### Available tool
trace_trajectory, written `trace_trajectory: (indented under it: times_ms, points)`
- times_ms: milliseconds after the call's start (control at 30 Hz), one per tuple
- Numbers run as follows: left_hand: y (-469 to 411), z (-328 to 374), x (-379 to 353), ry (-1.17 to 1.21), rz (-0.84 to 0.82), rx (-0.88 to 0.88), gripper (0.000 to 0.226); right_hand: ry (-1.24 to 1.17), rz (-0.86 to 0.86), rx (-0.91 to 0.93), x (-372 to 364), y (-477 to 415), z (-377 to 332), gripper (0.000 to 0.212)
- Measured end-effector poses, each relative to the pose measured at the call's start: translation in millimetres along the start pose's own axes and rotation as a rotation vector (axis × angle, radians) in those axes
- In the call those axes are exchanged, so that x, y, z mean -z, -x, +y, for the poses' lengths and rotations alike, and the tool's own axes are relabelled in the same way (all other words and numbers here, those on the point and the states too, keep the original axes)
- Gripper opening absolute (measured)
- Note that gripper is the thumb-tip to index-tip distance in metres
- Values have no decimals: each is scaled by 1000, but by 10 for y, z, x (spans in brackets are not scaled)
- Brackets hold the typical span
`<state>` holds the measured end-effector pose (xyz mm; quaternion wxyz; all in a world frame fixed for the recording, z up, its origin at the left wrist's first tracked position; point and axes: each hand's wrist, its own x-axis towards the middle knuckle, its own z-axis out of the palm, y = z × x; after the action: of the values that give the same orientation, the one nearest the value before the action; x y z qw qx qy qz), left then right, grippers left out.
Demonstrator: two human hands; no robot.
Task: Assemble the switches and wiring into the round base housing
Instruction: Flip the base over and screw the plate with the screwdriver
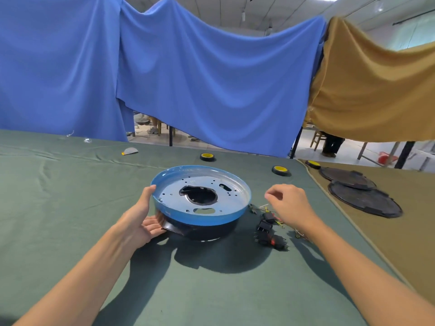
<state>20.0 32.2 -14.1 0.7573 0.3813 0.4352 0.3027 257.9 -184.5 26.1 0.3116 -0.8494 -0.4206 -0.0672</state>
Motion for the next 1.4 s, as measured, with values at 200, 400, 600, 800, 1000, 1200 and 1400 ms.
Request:
trace_trajectory:
  times_ms: [200, 400, 600, 800, 1000, 1200, 1400]
  points:
    - [5, 206, 205, -26, 46, 31, 68, -29, -10, -117, 72, 135, 382, 18]
    - [-46, 276, 275, -9, 80, 51, 77, -18, -58, -108, -53, 51, 416, 18]
    - [-171, 339, 288, 6, 107, 37, 83, -47, -67, -83, -196, -206, 347, 18]
    - [-293, 475, 259, -67, 67, 95, 90, 33, -154, 59, -532, -769, -61, 19]
    - [-423, 557, 270, -154, 25, 109, 80, 121, -191, 47, -898, -1226, -206, 18]
    - [-541, 501, 305, -131, 18, 111, 72, 233, -283, 74, -1209, -1508, -123, 27]
    - [-588, 453, 306, -126, -16, 99, 85, 410, -355, 110, -1283, -1607, -137, 9]
